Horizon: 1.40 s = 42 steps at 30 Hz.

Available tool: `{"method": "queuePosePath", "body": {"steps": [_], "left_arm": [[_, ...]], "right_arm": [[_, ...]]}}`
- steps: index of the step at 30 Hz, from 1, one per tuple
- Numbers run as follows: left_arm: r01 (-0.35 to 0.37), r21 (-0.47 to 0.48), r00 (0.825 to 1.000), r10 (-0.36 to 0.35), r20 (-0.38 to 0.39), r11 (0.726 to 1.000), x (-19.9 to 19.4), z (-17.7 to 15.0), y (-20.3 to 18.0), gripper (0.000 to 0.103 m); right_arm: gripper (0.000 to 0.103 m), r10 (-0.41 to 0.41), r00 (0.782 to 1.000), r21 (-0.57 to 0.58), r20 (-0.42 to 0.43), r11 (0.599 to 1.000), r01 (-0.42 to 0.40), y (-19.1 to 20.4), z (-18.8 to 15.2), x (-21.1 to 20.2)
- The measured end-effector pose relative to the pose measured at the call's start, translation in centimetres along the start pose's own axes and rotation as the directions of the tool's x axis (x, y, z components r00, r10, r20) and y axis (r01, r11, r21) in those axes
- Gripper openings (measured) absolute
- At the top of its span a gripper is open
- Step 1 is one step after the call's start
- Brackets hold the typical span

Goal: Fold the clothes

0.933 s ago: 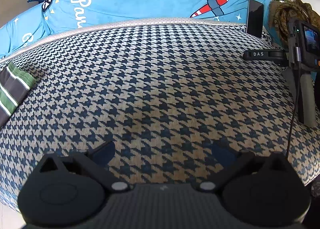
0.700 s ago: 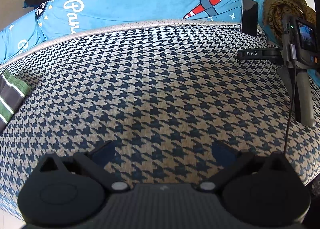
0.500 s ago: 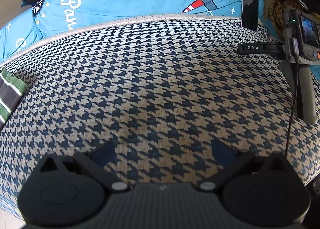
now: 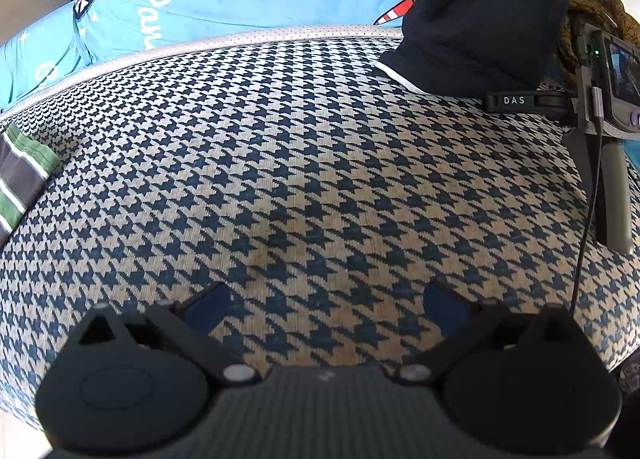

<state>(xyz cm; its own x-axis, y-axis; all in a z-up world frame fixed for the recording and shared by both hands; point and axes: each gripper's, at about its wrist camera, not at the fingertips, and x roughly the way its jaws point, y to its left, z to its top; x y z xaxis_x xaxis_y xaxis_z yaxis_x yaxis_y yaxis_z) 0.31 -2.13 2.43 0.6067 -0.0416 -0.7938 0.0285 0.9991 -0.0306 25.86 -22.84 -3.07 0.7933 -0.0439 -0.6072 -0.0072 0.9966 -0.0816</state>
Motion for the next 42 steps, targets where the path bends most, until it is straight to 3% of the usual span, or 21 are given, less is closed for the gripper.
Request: {"method": "queuePosePath", "body": {"steps": [26, 31, 42], "left_arm": [[0.003, -0.053, 0.999, -0.004, -0.037, 0.999, 0.1, 0.8, -1.5, 0.103], [-0.004, -0.032, 0.999, 0.003, -0.038, 0.999, 0.2, 1.2, -0.1, 0.103], [-0.027, -0.078, 0.997, 0.021, -0.073, 0.997, 1.6, 1.4, 0.1, 0.103]], "right_arm": [[0.103, 0.0, 1.0, -0.001, -0.001, 1.0, 0.0, -0.1, 0.3, 0.3], [0.103, 0.0, 1.0, -0.001, -0.001, 1.0, 0.0, -0.1, 0.3, 0.3], [0.103, 0.0, 1.0, -0.001, 0.0, 1.0, 0.0, -0.1, 0.4, 0.4]]}}
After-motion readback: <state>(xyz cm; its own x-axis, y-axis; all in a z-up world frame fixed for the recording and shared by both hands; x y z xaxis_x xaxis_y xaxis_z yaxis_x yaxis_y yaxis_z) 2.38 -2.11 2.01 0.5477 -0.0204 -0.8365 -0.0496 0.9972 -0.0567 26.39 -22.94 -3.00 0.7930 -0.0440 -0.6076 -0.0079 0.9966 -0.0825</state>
